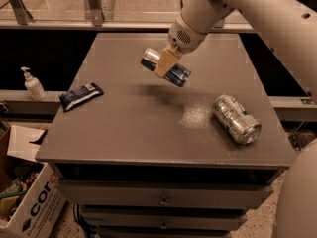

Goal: Place redbull can upright

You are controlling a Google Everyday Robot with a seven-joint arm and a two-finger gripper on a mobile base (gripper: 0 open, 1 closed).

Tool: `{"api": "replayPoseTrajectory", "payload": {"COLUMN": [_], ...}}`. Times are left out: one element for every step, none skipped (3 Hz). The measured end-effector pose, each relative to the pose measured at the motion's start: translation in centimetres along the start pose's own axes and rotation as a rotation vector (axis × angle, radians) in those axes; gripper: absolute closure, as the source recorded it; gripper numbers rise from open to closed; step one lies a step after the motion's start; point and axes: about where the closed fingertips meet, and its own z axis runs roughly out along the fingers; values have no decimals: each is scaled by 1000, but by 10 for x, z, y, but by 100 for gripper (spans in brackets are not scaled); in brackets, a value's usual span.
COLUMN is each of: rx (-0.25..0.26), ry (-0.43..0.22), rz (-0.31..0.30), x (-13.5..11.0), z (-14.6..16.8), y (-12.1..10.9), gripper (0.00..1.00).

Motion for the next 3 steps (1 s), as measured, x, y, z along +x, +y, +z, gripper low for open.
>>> {"api": "replayPoseTrajectory", "payload": {"rx": [-5, -4, 16], "ry": [-89, -248, -432], "rz": [34, 93, 146], "x": [5, 19, 39], "z": [1, 0, -13], "y": [0, -18, -44], "gripper": [100, 100, 100]}}
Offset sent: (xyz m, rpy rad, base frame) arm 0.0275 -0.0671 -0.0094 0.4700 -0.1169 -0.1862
